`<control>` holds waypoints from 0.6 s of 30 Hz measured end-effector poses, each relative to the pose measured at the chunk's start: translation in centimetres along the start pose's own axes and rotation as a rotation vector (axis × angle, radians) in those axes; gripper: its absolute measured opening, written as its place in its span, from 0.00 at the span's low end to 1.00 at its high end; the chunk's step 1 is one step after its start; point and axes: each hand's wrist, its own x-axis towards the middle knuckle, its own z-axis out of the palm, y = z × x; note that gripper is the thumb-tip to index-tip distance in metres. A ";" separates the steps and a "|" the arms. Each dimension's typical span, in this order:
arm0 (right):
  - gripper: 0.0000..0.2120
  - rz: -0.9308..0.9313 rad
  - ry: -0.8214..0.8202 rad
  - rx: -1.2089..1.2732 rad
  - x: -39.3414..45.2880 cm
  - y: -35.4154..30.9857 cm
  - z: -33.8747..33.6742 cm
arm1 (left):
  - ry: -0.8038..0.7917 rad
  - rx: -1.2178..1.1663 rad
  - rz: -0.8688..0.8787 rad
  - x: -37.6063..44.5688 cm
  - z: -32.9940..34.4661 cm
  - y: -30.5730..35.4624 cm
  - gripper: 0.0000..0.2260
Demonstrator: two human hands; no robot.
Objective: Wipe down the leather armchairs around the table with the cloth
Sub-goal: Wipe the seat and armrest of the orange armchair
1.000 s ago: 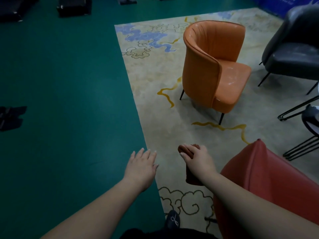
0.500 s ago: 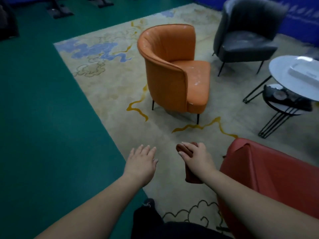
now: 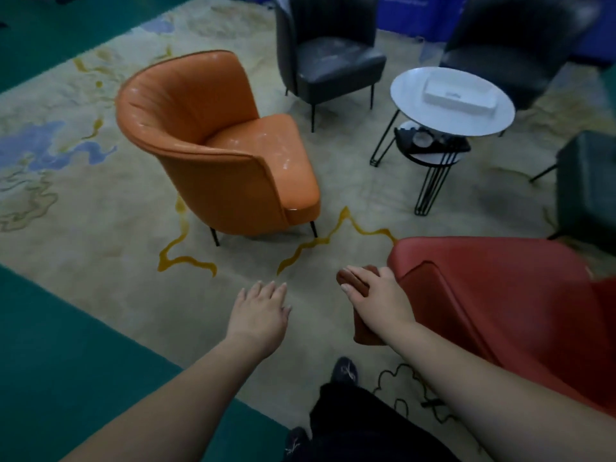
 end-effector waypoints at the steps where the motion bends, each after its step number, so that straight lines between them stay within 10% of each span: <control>1: 0.20 0.015 0.015 0.007 1.0 0.1 -0.2 | -0.010 0.005 0.016 1.2 -0.3 0.0 0.24; 18: 0.20 0.079 0.061 0.019 26.9 -3.4 -3.8 | -0.004 0.039 0.084 25.3 -9.9 -1.5 0.24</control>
